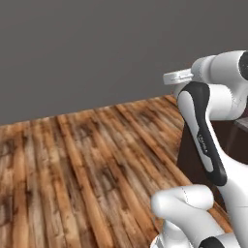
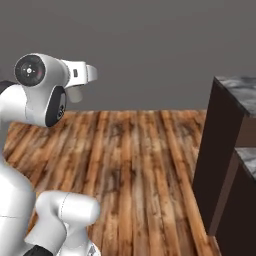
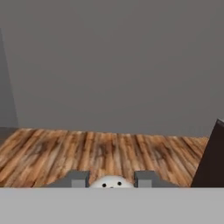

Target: Retrieve the shaker from the cabinet and place it next the steak on a plate on the dining table.

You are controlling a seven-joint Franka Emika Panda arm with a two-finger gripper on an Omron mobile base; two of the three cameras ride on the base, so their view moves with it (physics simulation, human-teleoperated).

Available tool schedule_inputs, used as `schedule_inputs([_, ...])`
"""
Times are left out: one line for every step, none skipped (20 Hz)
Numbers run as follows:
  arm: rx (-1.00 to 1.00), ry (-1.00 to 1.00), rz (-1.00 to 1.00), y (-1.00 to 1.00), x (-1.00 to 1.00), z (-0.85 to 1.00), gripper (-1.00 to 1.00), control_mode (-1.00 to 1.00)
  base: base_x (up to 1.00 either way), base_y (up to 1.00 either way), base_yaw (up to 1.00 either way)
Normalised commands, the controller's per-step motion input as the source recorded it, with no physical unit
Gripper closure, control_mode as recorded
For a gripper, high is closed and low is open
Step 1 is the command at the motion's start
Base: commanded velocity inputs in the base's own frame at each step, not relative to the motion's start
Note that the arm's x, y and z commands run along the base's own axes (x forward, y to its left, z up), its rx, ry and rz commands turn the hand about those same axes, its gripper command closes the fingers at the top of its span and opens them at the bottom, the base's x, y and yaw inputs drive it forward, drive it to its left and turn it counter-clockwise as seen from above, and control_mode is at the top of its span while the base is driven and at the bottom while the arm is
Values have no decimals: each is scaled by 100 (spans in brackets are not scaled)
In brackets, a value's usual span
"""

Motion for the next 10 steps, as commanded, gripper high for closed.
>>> schedule_inputs([0,0,0,0,0,0,100,100,100,0,-29])
schedule_inputs([0,0,0,0,0,0,100,100,100,0,-30])
schedule_inputs([0,0,0,0,0,0,100,100,100,0,-31])
schedule_inputs([0,0,0,0,0,0,100,100,100,0,-32])
schedule_inputs([0,0,0,0,0,0,100,100,100,0,-33])
schedule_inputs([0,0,0,0,0,0,100,100,100,0,-33])
schedule_inputs([0,0,0,0,0,0,100,100,100,0,-35])
schedule_inputs([0,0,0,0,0,0,100,100,100,0,-35])
schedule_inputs([0,0,0,0,0,0,100,100,100,0,-36])
schedule_inputs([0,0,0,0,0,0,100,100,100,0,-37])
